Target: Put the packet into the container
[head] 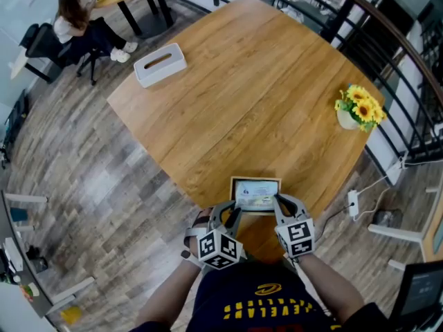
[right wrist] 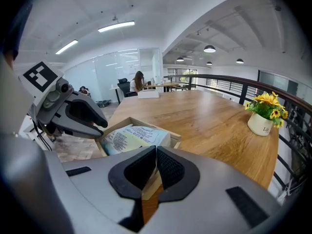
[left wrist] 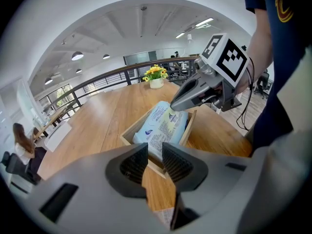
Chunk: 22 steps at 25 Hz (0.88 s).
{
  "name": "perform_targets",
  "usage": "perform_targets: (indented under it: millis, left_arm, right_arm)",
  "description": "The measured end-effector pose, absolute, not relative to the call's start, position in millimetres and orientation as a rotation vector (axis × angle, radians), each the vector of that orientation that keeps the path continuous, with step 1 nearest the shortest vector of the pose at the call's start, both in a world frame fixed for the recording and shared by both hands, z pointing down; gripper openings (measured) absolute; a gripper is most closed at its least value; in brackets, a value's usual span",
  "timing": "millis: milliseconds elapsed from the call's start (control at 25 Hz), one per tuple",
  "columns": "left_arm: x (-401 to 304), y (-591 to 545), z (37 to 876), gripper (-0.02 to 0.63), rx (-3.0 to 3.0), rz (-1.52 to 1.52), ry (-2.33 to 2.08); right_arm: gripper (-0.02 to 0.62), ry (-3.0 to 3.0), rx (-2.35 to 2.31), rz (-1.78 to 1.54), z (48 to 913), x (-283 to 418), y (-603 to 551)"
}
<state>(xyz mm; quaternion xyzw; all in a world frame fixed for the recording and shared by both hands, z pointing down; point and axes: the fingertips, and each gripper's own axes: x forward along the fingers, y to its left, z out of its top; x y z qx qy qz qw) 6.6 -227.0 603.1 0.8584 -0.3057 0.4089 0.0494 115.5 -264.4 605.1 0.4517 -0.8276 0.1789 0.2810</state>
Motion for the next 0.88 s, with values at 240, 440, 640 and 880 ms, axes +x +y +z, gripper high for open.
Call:
perform_targets:
  millis: [240, 440, 640, 880]
  left_arm:
    - [0.3, -227.0, 592.4, 0.078, 2.562, 1.121, -0.977]
    - [1.2, -229.0, 583.2, 0.078, 2.545, 1.041, -0.998]
    - [2.9, -233.5, 576.6, 0.078, 2.521, 0.954, -1.011]
    - [7.5, -234.1, 559.7, 0.078, 2.504, 0.838, -1.023]
  right_arm:
    - [0.018, -2.201, 1.208, 0.462, 605.5, 114.9, -266.0]
    - [0.034, -2.203, 1.226, 0.462, 600.4, 114.0, -266.2]
    - [0.109, -2.239, 1.271, 0.469, 584.4, 111.7, -270.0]
    - [0.108, -2.303, 1.340, 0.513, 556.4, 114.3, -273.9]
